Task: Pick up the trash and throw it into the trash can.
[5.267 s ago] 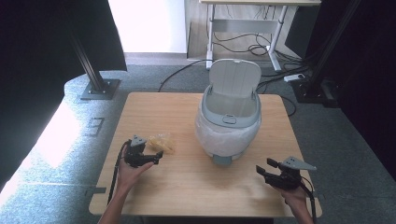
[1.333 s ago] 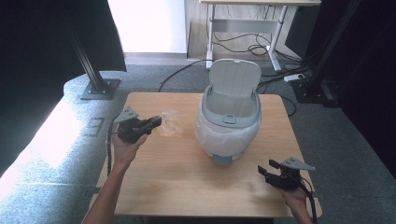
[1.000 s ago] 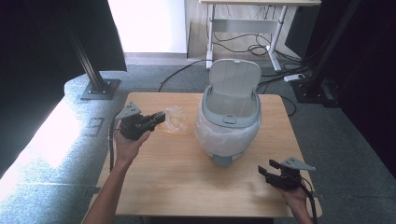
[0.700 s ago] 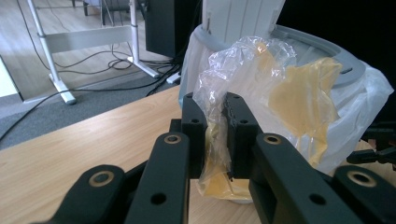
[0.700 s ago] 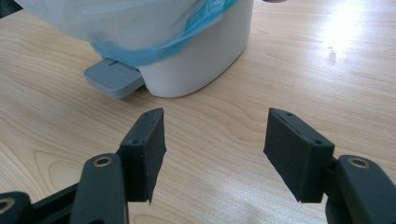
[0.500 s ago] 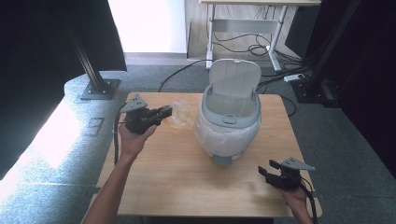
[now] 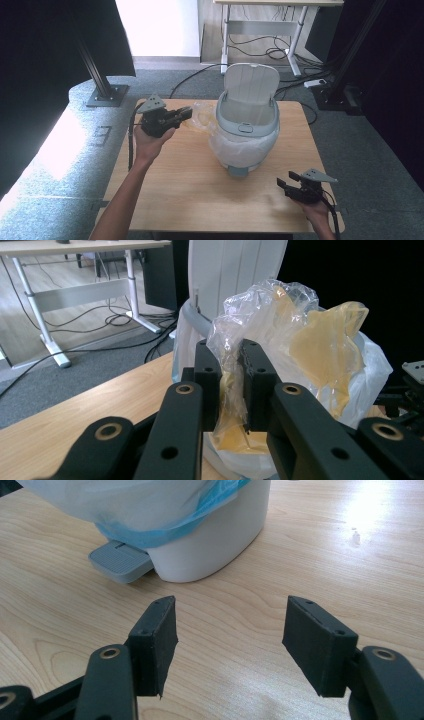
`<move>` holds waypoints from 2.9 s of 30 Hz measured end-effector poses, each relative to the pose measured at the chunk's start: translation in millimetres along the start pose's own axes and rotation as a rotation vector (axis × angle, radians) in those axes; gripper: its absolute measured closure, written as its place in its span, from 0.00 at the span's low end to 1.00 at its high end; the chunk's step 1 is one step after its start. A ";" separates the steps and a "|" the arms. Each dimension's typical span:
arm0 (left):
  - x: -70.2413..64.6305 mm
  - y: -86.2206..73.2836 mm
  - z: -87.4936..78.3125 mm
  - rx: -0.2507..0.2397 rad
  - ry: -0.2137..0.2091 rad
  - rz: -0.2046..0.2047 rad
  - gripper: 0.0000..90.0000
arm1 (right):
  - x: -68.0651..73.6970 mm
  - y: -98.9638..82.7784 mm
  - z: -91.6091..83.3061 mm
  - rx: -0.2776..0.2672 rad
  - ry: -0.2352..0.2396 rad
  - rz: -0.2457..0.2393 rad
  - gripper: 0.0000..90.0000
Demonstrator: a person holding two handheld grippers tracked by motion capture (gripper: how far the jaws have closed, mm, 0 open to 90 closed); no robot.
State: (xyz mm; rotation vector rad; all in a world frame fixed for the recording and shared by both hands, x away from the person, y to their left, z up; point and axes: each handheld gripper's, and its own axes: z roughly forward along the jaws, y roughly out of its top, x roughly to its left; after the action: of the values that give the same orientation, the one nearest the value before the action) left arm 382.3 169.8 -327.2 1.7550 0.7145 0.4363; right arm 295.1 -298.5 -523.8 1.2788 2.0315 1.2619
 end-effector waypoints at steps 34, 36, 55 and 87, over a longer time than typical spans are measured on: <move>-15.5 38.8 42.2 0.013 -0.037 0.031 0.89 | 1.1 -2.7 3.6 0.015 0.001 -0.008 0.42; -15.8 40.6 45.3 0.015 -0.039 0.031 0.88 | 0.7 -3.1 3.6 0.016 0.001 -0.008 0.42; -23.3 55.6 81.6 0.032 -0.064 0.039 0.88 | 0.6 -4.9 4.0 0.021 0.003 -0.007 0.42; -33.4 73.8 137.1 0.063 -0.081 0.046 0.88 | 2.9 -10.9 -1.2 0.038 -0.009 -0.020 0.42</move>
State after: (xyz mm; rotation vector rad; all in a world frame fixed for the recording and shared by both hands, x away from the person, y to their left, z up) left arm 460.2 34.5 -295.3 1.8407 0.6379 0.3749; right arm 287.6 -298.3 -532.3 1.2757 2.0655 1.2119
